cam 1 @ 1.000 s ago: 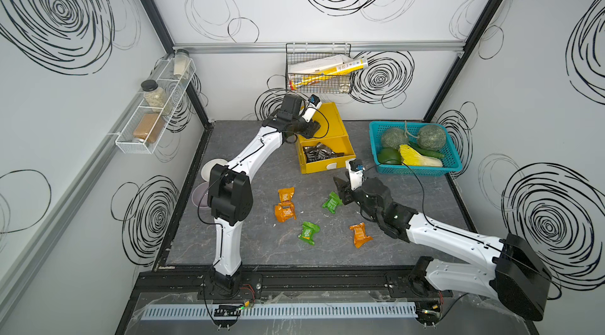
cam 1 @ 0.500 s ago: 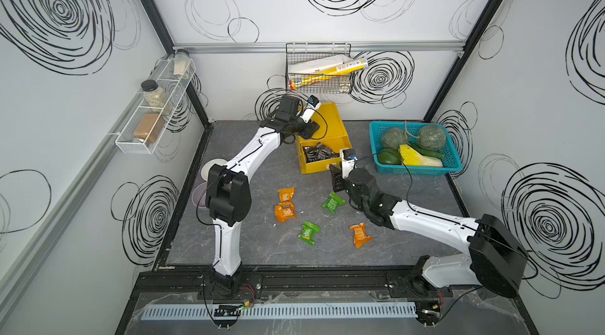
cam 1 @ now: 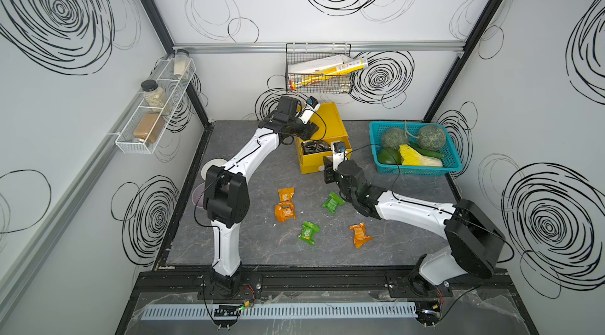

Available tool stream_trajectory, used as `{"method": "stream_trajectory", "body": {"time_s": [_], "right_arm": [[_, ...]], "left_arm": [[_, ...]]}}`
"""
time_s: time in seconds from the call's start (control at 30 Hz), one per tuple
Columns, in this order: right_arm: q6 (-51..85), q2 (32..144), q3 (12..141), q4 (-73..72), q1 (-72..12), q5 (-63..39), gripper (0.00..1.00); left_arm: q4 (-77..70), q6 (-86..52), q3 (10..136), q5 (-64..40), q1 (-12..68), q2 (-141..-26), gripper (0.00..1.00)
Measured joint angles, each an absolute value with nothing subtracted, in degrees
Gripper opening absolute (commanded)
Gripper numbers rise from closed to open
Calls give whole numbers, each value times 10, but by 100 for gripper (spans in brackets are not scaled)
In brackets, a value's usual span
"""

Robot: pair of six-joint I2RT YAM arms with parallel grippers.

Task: Place the cookies into the drawer by color
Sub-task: Close the drawer in the storage box.

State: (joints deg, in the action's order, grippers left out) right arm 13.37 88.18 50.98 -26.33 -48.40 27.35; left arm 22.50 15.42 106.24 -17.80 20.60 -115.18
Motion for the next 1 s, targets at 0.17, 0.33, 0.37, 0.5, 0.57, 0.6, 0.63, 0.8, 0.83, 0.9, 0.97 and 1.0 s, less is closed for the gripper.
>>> {"method": "stream_trajectory", "body": {"time_s": [0.17, 0.33, 0.37, 0.5, 0.57, 0.6, 0.63, 0.8, 0.83, 0.9, 0.97, 1.0], "right_arm": [[131, 911, 533, -277, -466, 270, 38], [129, 945, 566, -284, -450, 258, 38], [128, 952, 572, -285, -447, 256, 38], [126, 973, 592, -291, -440, 249, 38], [126, 980, 598, -293, -439, 246, 38], [126, 983, 602, -294, -439, 245, 38], [126, 986, 604, -296, -437, 245, 38], [126, 995, 609, -304, -433, 244, 38], [126, 997, 612, -304, -433, 243, 38], [126, 1000, 615, -304, -433, 241, 38], [126, 1000, 616, -303, -433, 239, 38], [127, 1000, 616, -303, -433, 239, 40]], "left_arm": [[225, 155, 1059, -181, 205, -1149, 55], [225, 155, 1058, -182, 205, -1149, 55], [225, 155, 1058, -182, 205, -1149, 55], [225, 156, 1058, -182, 205, -1149, 55], [225, 156, 1058, -183, 204, -1149, 55], [225, 156, 1058, -183, 204, -1149, 55], [225, 157, 1058, -183, 204, -1149, 55], [225, 157, 1059, -184, 203, -1149, 55], [225, 157, 1059, -183, 203, -1149, 55], [225, 157, 1059, -184, 201, -1149, 55], [225, 157, 1059, -184, 201, -1149, 55], [225, 157, 1059, -184, 201, -1149, 55]]}}
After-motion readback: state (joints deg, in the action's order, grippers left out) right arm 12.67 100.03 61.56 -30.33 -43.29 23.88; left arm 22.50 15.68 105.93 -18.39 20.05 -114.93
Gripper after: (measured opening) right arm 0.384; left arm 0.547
